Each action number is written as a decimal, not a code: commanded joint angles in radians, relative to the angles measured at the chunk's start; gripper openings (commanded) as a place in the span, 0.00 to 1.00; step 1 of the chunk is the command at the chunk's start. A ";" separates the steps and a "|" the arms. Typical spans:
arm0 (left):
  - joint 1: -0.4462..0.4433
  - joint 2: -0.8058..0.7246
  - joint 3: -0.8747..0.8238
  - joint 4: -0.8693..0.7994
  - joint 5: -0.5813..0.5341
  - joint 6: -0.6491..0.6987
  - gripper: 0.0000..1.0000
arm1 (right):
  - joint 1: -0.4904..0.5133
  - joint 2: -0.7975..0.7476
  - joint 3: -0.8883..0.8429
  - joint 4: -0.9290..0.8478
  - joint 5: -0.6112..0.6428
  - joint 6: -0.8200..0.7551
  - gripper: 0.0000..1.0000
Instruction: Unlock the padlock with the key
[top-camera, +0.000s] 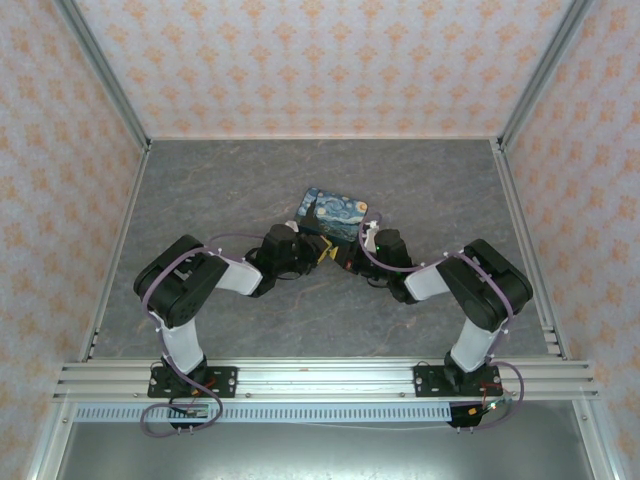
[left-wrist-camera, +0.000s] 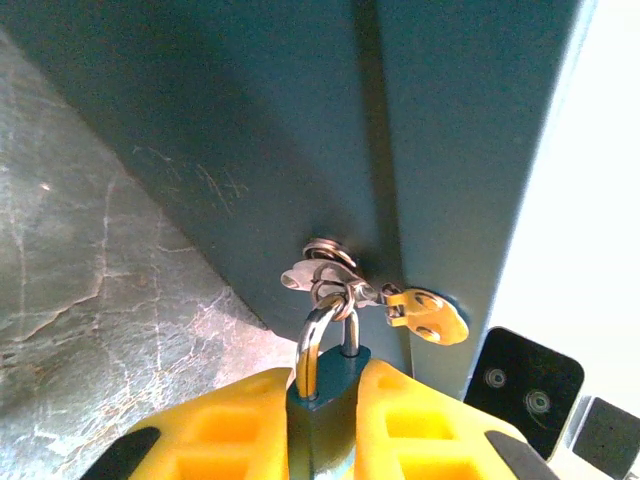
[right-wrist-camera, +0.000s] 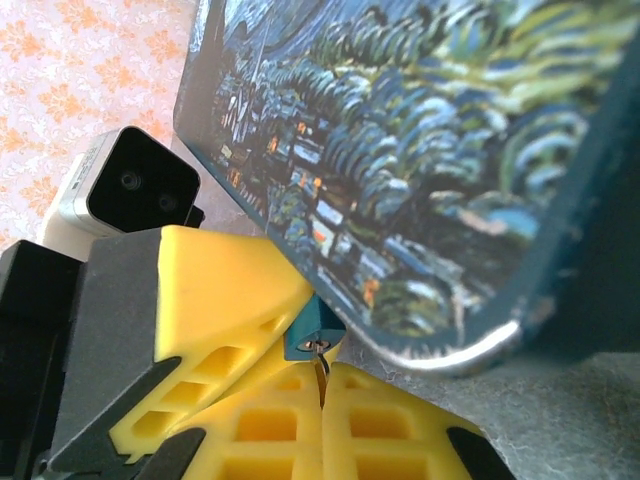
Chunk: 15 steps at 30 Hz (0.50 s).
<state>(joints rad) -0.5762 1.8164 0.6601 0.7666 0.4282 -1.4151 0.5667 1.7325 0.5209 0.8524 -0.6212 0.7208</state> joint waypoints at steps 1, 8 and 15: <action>-0.010 -0.012 0.013 -0.012 -0.026 0.004 0.10 | 0.007 -0.061 0.015 -0.005 0.007 -0.053 0.10; -0.010 -0.074 0.022 -0.108 -0.043 0.001 0.00 | 0.007 -0.231 -0.004 -0.286 0.115 -0.239 0.34; -0.010 -0.138 0.051 -0.204 -0.032 0.002 0.00 | 0.009 -0.539 0.032 -0.669 0.235 -0.547 0.41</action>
<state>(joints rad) -0.5827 1.7309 0.6739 0.6079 0.4103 -1.4139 0.5709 1.2812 0.5220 0.3817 -0.4683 0.3649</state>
